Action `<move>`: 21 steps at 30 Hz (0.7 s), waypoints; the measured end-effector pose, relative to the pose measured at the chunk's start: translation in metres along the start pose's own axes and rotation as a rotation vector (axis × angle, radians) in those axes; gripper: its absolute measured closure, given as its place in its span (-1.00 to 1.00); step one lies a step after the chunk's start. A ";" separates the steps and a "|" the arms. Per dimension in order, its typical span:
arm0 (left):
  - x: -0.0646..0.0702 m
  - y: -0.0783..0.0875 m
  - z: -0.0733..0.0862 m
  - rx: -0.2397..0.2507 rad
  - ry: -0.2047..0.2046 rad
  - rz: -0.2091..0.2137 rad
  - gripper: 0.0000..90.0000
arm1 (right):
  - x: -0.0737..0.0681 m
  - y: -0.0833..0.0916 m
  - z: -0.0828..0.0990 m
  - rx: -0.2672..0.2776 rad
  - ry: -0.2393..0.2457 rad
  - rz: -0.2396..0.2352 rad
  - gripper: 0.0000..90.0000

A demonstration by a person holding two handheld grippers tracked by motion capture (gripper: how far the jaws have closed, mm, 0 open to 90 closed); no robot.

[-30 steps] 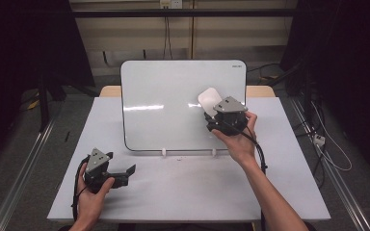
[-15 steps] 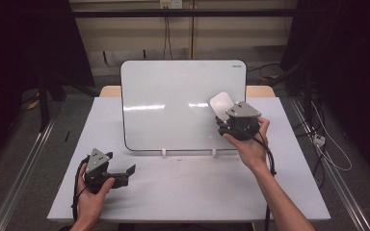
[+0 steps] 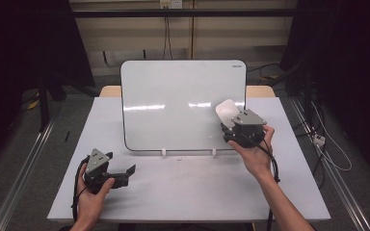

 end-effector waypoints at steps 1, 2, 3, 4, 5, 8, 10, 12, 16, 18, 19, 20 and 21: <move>0.000 0.000 0.000 0.000 -0.003 0.000 -0.89 | 0.000 0.000 0.002 -0.005 -0.003 0.000 -0.29; 0.000 0.000 0.000 0.000 -0.003 0.000 -0.89 | 0.000 0.000 0.002 -0.005 -0.003 0.000 -0.29; 0.000 0.000 0.000 -0.004 -0.008 0.002 -0.89 | 0.001 -0.001 0.006 -0.008 0.004 0.008 -0.29; 0.000 0.000 0.000 0.000 -0.002 0.000 -0.89 | 0.001 -0.001 0.006 -0.008 0.004 0.008 -0.29; 0.000 0.000 0.000 0.000 -0.004 -0.001 -0.89 | 0.001 -0.002 0.008 -0.014 0.001 0.009 -0.29; -0.001 0.001 0.000 0.002 -0.003 -0.003 -0.89 | 0.001 -0.003 0.014 -0.028 0.007 0.013 -0.29; 0.000 0.000 0.000 -0.001 -0.001 -0.002 -0.89 | -0.001 -0.005 0.019 -0.042 0.016 0.013 -0.29; 0.001 -0.001 0.000 0.001 -0.002 0.000 -0.89 | -0.003 -0.006 0.023 -0.051 0.024 0.014 -0.29; 0.002 -0.001 0.000 -0.004 -0.006 0.000 -0.89 | -0.004 -0.010 0.028 -0.063 0.025 0.021 -0.29; 0.001 -0.002 0.000 -0.006 -0.006 -0.001 -0.89 | -0.004 -0.012 0.029 -0.064 0.028 0.025 -0.29; 0.001 -0.002 0.000 -0.006 -0.008 -0.001 -0.89 | -0.004 -0.013 0.029 -0.063 0.029 0.029 -0.29; 0.001 -0.002 0.000 -0.006 -0.010 0.000 -0.89 | -0.004 -0.014 0.028 -0.063 0.023 0.028 -0.29; 0.002 -0.002 0.000 -0.005 -0.007 0.000 -0.89 | -0.005 -0.016 0.028 -0.063 0.025 0.033 -0.29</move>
Point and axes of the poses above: each handheld gripper's, and its own axes: y roughly backward along the jaws, z roughly out of its underside, x roughly to its right, the point moved 2 cm from there along -y, roughly forward along the jaws, and after that the axes turned 13 degrees about -y, right-handed, at the moved point
